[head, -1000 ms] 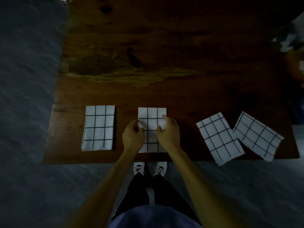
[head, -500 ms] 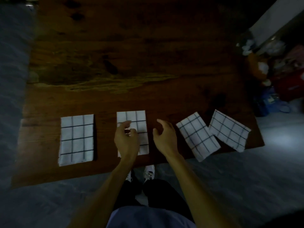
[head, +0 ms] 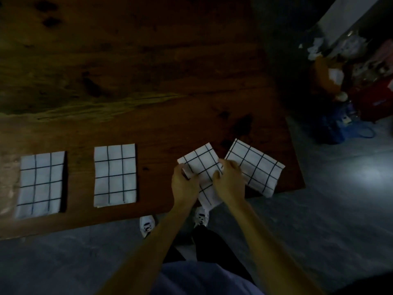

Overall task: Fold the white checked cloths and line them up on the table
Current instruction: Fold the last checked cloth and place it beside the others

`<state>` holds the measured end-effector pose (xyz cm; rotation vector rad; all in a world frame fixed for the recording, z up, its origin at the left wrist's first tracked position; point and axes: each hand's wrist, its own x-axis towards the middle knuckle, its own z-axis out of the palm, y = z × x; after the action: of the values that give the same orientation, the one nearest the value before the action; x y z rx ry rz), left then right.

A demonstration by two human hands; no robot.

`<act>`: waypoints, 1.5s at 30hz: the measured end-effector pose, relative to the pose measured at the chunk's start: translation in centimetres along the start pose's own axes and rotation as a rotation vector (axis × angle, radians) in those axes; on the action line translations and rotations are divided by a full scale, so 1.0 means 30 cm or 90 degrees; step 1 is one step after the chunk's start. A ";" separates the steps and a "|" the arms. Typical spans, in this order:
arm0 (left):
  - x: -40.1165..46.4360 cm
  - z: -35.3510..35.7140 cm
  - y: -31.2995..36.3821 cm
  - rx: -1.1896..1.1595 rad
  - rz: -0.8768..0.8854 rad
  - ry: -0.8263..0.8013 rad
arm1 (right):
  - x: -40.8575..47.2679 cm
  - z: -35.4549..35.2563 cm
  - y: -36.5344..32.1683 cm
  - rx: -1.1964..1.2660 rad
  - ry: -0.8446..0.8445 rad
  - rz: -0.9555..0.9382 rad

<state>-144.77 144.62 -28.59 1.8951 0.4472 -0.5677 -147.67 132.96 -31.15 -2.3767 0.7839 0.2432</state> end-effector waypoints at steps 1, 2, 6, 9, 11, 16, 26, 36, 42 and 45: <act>0.000 0.012 0.008 -0.015 -0.008 0.017 | 0.000 0.001 0.002 -0.006 -0.017 -0.011; 0.007 0.022 0.012 -0.027 -0.019 0.037 | 0.000 0.001 -0.001 -0.012 -0.029 -0.020; 0.039 0.046 0.008 -0.033 -0.036 0.117 | 0.019 0.017 -0.005 -0.048 -0.031 -0.064; 0.052 0.053 -0.001 -0.059 -0.084 0.118 | 0.052 0.024 -0.018 -0.082 -0.047 -0.092; 0.055 0.059 -0.001 -0.061 -0.114 0.104 | 0.070 0.024 -0.029 -0.119 -0.062 -0.098; 0.049 0.077 0.016 -0.048 -0.081 0.090 | 0.094 0.016 -0.039 -0.180 -0.085 -0.120; 0.167 0.016 0.051 -0.049 -0.060 0.088 | 0.126 0.081 -0.127 -0.119 -0.076 -0.110; 0.218 -0.061 0.093 0.119 0.045 0.071 | 0.127 0.076 -0.154 -0.044 -0.030 -0.091; 0.071 0.053 0.113 0.032 0.096 0.028 | 0.114 -0.035 -0.032 -0.074 0.028 -0.043; -0.009 0.157 0.111 -0.028 -0.001 -0.027 | 0.118 -0.132 0.052 -0.061 0.041 -0.048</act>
<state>-144.02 139.01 -27.48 1.8378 0.4291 -0.5936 -145.80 127.86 -30.03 -2.5098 0.7253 0.1785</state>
